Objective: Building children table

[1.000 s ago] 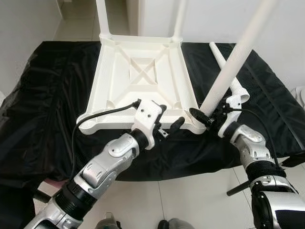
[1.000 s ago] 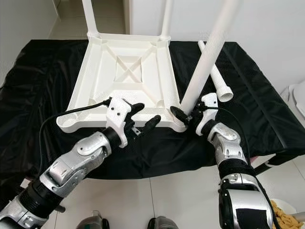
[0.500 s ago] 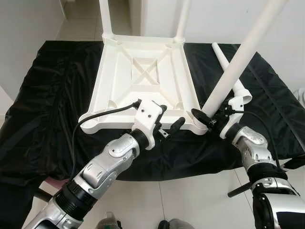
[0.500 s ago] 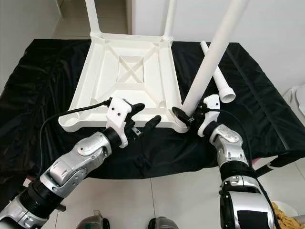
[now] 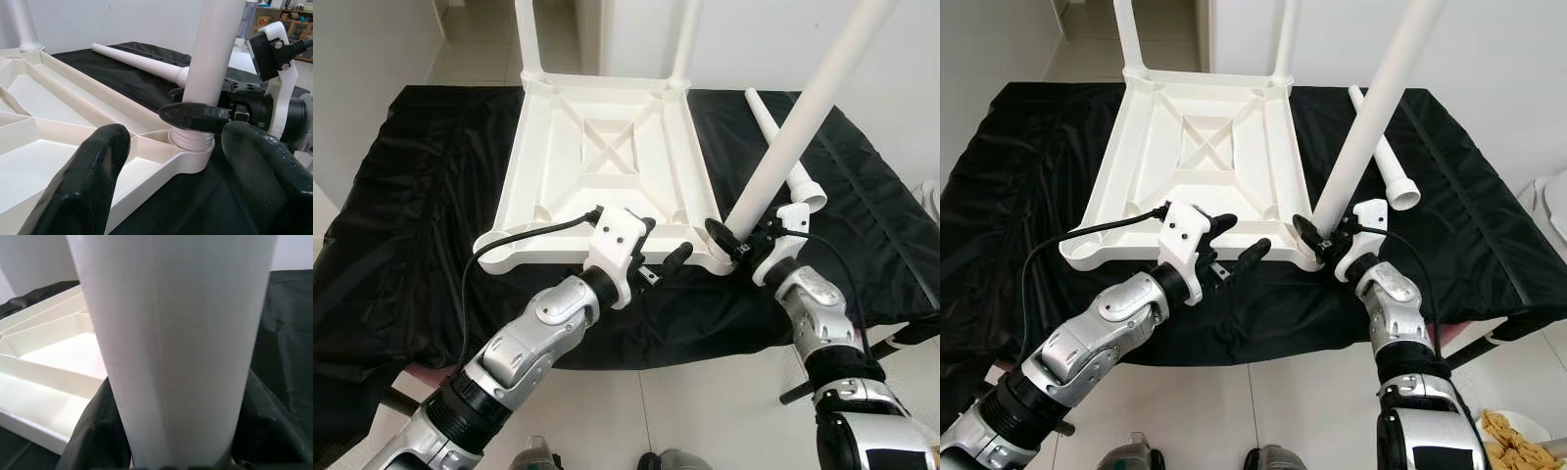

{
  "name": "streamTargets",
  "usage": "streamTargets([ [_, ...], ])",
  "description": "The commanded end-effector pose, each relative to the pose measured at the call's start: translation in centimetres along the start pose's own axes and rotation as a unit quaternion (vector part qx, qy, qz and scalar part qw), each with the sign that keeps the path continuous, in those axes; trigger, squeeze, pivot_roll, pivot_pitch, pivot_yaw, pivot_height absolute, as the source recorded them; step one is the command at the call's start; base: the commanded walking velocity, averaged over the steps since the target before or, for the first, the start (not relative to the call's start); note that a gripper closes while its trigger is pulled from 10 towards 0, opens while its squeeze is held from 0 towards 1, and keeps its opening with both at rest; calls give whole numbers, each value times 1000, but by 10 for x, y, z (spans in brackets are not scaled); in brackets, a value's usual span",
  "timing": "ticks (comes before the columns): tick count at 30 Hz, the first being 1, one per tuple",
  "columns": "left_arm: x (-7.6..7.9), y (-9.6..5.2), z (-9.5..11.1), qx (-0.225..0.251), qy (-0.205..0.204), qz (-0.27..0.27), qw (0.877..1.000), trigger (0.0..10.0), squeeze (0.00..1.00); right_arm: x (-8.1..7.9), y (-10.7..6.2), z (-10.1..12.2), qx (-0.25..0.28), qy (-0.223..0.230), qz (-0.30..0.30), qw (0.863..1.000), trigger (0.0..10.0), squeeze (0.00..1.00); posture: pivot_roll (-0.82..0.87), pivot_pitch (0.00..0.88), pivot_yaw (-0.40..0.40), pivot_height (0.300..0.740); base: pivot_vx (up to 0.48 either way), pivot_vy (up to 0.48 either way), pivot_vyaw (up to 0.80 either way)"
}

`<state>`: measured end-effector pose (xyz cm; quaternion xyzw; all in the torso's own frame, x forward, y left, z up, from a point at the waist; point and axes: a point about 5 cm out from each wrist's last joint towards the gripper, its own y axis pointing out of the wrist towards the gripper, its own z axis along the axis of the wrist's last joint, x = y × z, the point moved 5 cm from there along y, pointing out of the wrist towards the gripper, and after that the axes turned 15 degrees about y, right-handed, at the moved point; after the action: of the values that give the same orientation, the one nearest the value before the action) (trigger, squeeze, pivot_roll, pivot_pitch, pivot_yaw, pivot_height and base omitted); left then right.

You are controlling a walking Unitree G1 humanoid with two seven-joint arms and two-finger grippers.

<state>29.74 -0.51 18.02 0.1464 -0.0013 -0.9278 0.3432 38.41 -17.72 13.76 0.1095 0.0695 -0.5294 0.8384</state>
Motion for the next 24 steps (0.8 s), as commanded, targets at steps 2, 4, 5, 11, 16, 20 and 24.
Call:
streamTargets([
  [2,28,-5,7,34,2,-126,991,10000,0,5,-1,-3,7,8,-43,999,10000,0,9,32,-24,740,0,0,0],
  [4,28,-5,7,34,2,-125,992,10000,0,8,0,2,29,5,-88,996,10000,0,9,32,-25,740,0,0,0],
  [5,28,-5,7,34,2,-125,992,10000,0,9,0,3,36,10,-106,994,10000,0,10,33,-26,740,0,0,0],
  [11,28,-5,7,34,1,-123,992,10000,0,3,2,3,60,23,-157,986,10000,0,14,35,-30,740,0,0,0],
  [16,28,-5,7,33,0,-122,992,10000,0,4,-2,-1,69,34,-240,968,10000,0,14,37,-31,740,0,0,0],
  [20,28,-5,7,33,0,-122,992,10000,0,2,-5,-6,68,26,-280,957,10000,0,15,40,-33,740,0,0,0],
  [24,29,-5,7,34,-2,-120,992,10000,0,-9,-9,-18,72,43,-332,939,10000,0,16,47,-37,740,0,0,0],
])
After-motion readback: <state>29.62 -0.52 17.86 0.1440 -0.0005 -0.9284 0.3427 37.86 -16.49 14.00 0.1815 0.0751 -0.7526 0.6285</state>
